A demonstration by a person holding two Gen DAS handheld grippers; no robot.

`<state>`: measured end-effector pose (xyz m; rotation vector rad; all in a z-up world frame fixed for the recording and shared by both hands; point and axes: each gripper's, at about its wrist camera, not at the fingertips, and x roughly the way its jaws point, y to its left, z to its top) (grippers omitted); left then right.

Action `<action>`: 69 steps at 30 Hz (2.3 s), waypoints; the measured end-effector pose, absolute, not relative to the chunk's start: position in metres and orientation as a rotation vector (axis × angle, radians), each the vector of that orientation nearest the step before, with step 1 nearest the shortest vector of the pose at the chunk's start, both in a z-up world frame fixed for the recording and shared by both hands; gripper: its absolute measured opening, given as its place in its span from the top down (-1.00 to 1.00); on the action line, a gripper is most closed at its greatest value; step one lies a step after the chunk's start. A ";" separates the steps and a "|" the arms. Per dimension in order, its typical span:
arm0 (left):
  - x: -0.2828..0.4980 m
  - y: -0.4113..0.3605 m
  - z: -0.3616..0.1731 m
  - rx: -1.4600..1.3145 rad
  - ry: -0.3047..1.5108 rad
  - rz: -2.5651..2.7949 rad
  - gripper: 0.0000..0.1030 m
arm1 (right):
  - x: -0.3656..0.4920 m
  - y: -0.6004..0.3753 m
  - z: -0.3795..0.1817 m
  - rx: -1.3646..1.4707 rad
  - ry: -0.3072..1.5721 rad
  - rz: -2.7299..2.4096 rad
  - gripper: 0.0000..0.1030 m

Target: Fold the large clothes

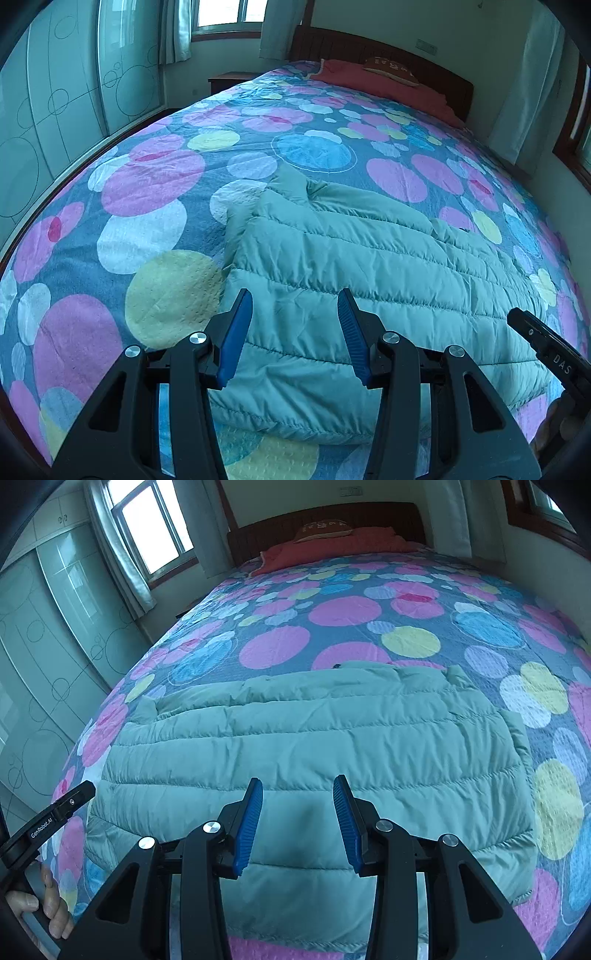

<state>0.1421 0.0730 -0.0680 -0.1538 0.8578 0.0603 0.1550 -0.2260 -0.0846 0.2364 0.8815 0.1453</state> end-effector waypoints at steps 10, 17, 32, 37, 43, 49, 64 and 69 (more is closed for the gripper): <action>0.156 0.055 -0.090 -0.077 0.888 0.060 0.08 | 0.176 -0.194 -0.099 0.173 0.921 0.142 0.21; 0.157 0.060 -0.101 -0.088 0.903 0.072 0.08 | 0.182 -0.184 -0.117 0.113 0.950 0.121 0.21; 0.137 0.089 -0.097 -0.212 0.907 0.089 0.08 | 0.186 -0.178 -0.136 0.074 0.979 0.108 0.21; 0.118 0.118 -0.098 -0.330 0.908 0.143 -0.01 | 0.186 -0.178 -0.136 0.075 0.978 0.108 0.21; 0.095 0.147 -0.117 -0.551 0.936 0.141 -0.16 | 0.186 -0.178 -0.136 0.075 0.977 0.108 0.21; 0.104 0.144 -0.137 -0.685 0.955 0.058 -0.20 | 0.186 -0.179 -0.136 0.073 0.976 0.108 0.21; 0.131 0.121 -0.143 -0.715 0.903 -0.010 0.51 | 0.189 -0.182 -0.134 0.064 0.966 0.105 0.21; 0.126 0.106 -0.120 -0.591 0.830 -0.009 0.76 | 0.190 -0.182 -0.135 0.057 0.964 0.103 0.21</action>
